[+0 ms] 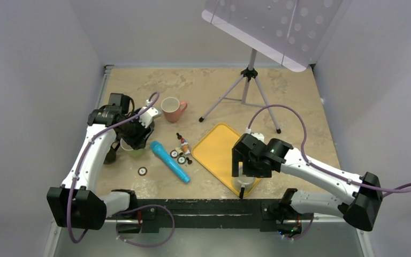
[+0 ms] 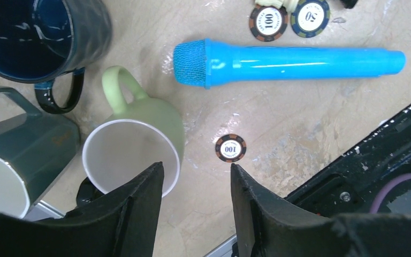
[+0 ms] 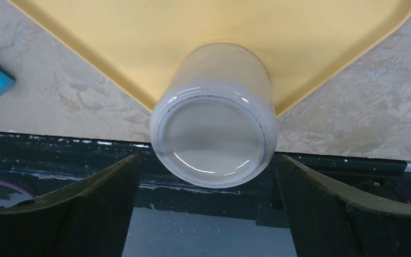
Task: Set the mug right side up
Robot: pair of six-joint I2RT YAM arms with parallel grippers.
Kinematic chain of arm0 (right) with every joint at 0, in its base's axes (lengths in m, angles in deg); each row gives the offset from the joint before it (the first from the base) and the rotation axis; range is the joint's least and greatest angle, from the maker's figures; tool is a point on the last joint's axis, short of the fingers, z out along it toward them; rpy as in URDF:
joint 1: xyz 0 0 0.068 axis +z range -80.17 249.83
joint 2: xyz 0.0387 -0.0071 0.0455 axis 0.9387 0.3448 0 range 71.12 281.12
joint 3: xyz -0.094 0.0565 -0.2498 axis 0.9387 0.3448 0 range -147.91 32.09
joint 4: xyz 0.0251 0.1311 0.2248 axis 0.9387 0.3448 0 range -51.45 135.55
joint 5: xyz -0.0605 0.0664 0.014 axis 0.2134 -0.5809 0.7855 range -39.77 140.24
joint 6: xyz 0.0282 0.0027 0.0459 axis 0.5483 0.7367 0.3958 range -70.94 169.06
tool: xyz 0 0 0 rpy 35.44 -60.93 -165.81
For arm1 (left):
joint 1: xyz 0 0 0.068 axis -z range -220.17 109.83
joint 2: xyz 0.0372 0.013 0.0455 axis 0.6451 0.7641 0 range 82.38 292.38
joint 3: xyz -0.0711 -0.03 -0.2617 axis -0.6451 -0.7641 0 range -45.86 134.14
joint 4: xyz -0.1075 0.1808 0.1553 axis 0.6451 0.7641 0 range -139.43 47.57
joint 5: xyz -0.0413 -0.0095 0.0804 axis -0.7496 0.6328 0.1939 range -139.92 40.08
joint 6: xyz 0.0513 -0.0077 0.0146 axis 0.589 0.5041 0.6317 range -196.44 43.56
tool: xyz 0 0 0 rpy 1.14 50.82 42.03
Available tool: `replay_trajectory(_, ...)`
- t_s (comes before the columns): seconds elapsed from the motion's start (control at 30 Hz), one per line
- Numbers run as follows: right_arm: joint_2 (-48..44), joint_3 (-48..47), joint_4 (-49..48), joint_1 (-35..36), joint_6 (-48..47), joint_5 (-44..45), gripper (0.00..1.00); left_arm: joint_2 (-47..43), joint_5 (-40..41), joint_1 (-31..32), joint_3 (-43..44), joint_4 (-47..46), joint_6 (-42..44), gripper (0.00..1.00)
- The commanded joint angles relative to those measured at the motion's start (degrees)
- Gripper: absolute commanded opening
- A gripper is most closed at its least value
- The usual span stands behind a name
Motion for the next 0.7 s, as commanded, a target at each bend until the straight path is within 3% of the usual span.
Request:
replay_trajectory(0.0,2.43,0.54,2.05,1.03,2.32,0.31,0.98,-1.00,-5.95,-0.39,1.32,2.65,1.38,0.53)
replay_trajectory(0.2,8.31,1.29,-5.06,1.08,0.81,2.22,0.93,-1.05,-8.40,-0.36,1.69,2.99,0.69,0.53)
replay_trajectory(0.3,11.57,-1.22,-11.02,1.04,-0.39,3.29,0.85,-1.26,-8.12,-0.39,2.16,3.41,0.71,0.53)
replay_trajectory(0.4,17.27,-6.24,-16.30,0.19,-4.83,6.01,0.84,-1.91,-7.86,-0.39,2.19,3.41,0.89,0.53)
replay_trajectory(0.47,22.42,-10.81,-17.38,-0.33,-6.99,8.80,0.86,-2.25,-7.62,-0.39,2.21,3.53,0.82,0.53)
replay_trajectory(0.57,29.46,-17.31,-16.13,-0.32,-9.57,11.44,0.98,-2.90,-7.47,-0.38,2.00,3.89,0.88,0.53)
replay_trajectory(0.67,31.86,-20.19,-13.14,-0.17,-9.31,14.70,0.98,-3.73,-7.31,-0.37,1.49,4.29,1.13,0.53)
